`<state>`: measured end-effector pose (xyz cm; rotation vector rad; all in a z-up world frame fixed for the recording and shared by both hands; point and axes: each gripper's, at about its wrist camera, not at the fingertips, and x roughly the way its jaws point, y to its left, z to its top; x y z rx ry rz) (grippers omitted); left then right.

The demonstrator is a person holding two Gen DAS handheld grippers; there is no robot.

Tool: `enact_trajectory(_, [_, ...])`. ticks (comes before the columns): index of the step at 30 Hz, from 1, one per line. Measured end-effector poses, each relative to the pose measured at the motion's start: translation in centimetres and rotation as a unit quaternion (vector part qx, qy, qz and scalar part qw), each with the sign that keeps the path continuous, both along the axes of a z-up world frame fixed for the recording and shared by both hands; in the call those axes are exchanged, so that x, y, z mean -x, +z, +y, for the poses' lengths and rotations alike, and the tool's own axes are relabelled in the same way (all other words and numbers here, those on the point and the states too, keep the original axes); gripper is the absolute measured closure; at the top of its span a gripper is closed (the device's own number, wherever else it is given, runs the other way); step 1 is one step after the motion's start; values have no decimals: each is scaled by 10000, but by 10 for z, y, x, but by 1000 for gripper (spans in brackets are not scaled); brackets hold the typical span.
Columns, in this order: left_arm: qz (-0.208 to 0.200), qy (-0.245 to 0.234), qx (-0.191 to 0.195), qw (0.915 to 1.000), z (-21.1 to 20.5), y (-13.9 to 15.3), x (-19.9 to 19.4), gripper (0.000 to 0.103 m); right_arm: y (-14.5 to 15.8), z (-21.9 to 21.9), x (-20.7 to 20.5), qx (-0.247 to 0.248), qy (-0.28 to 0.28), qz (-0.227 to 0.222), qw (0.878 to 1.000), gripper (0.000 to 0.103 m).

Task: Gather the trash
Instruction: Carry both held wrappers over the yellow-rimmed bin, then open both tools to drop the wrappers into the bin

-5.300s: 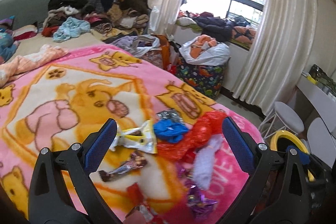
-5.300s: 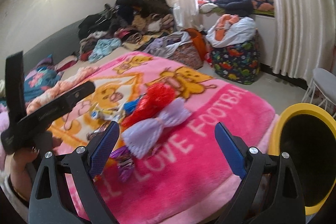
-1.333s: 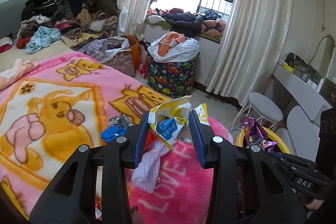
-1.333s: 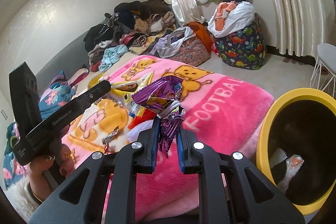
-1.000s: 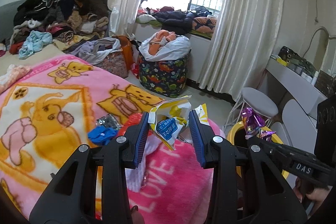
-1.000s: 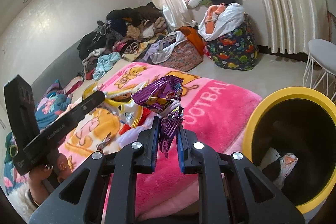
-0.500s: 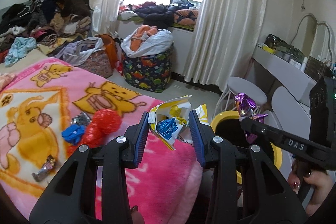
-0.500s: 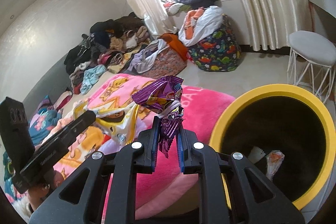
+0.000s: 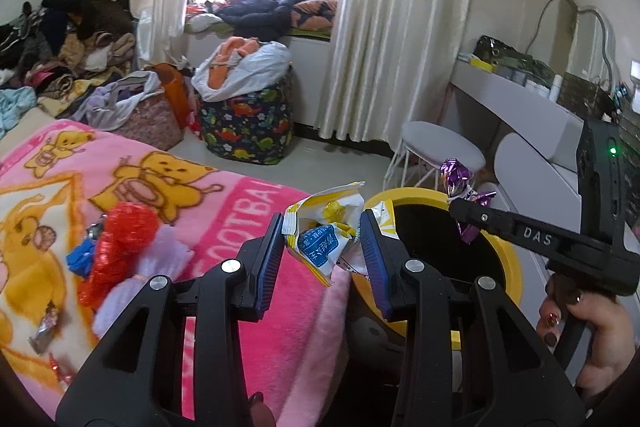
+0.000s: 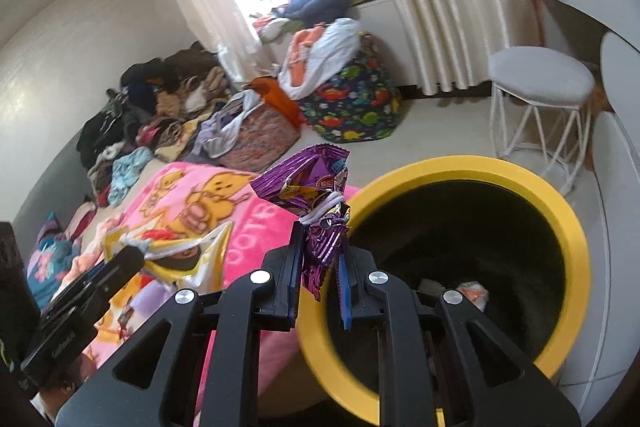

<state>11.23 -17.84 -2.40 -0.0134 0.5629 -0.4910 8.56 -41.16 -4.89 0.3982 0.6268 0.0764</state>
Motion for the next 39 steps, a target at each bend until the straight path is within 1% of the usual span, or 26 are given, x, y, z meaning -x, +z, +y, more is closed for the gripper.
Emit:
enact_trajectory(7, [65,-244,-107,9996,-25,-11,-2,72,-15,-35,5,-114,-420,153,9989,88])
enact_trajectory(14, [173,-491,-256,9983,-50,-25,-2,72,-31,-60,5,-261,-661,372,9968,88])
enact_trajectory(20, [363,-821,-372,9953,-76,-40,-6,72,-38,-70,4,-356,-811,515,9947,88])
enact_trajectory(24, [454,-932,-446,9936,-90,-50,-11,72,-42,-74,3,-383,-867,573,9938,87])
enact_trajectory(32, [588,-940,-484,9927,-96,-61,-23,70,-50,-84,2,-467,-971,687,9918,86])
enact_trajectory(33, [588,-880,-519,9930,-94,-61,-24,64,-50,-85,1,-477,-976,708,9916,80])
enact_trajectory(34, [600,-824,-529,9934,-91,-61,-26,51,-51,-84,0,-491,-979,724,9913,76])
enact_trajectory(35, [615,-772,-510,9938,-88,-61,-27,44,-51,-84,-1,-501,-987,741,9911,66])
enact_trajectory(36, [625,-709,-464,9944,-83,-60,-28,35,-51,-83,-2,-510,-985,755,9910,62])
enact_trajectory(38, [593,-625,-391,9955,-74,-57,-28,29,-52,-81,-3,-496,-961,762,9912,61])
enact_trajectory(39, [545,-560,-374,9962,-69,-54,-27,19,-51,-79,-3,-479,-956,767,9913,56])
